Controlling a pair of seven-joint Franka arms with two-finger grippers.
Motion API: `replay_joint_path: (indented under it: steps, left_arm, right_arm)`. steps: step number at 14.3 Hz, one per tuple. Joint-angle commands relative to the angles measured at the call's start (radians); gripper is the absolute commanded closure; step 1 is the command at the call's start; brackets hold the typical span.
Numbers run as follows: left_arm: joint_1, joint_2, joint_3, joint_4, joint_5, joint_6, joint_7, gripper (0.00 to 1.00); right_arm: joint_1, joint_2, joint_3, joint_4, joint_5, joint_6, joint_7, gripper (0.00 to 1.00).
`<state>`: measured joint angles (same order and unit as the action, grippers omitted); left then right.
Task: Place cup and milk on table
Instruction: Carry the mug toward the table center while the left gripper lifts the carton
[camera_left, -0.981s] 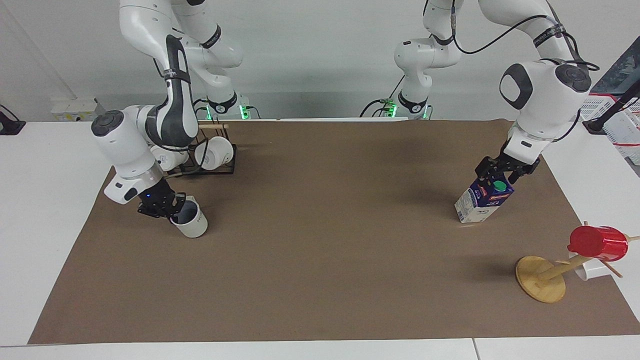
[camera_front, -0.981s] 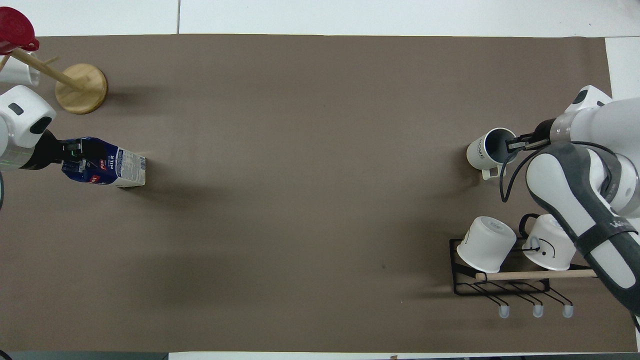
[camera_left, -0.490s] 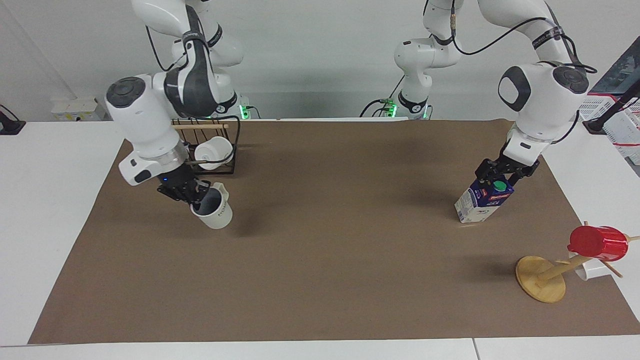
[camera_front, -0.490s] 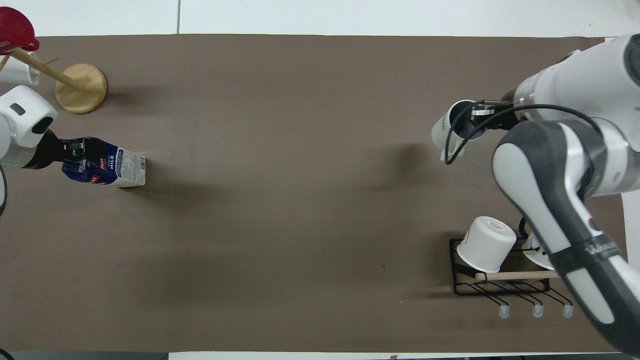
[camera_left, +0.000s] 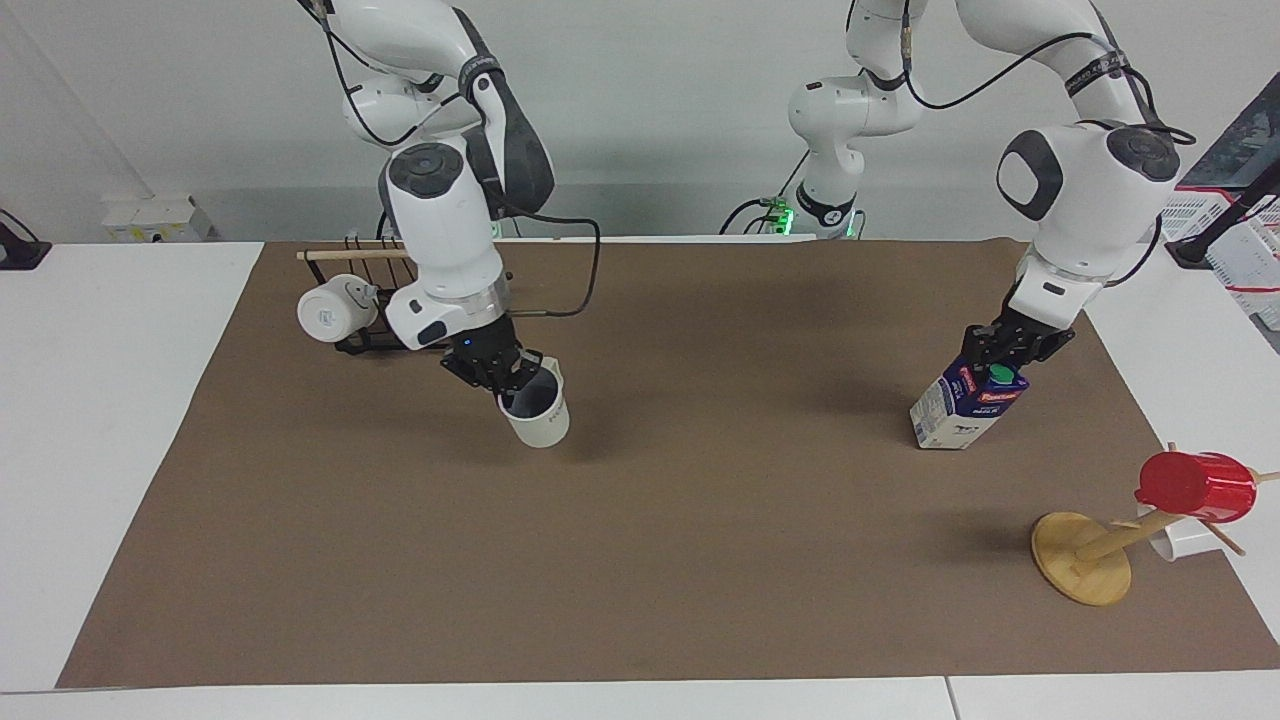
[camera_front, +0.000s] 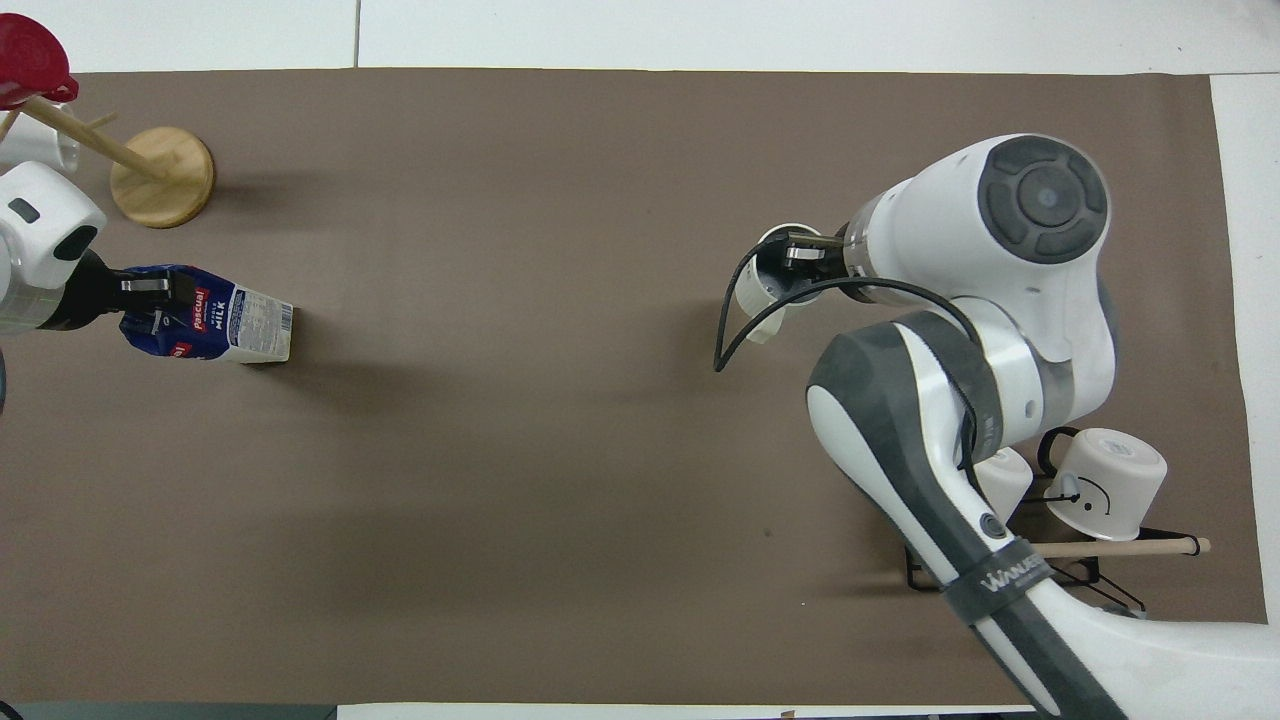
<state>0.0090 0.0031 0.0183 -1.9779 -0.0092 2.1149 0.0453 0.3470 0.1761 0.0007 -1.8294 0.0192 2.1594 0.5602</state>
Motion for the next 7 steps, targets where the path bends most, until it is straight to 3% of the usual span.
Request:
replay_joint_path:
  steps: [1, 7]
  left_arm:
    - [0.008, -0.025, -0.001, 0.069, -0.002, -0.1, -0.001, 1.0]
    - [0.009, -0.052, -0.001, 0.249, 0.0, -0.332, -0.001, 1.0]
  right_arm:
    - [0.045, 0.035, -0.002, -0.018, -0.024, 0.072, 0.128, 1.0]
    - [0.168, 0.124, -0.002, -0.021, -0.166, 0.129, 0.339, 1.0]
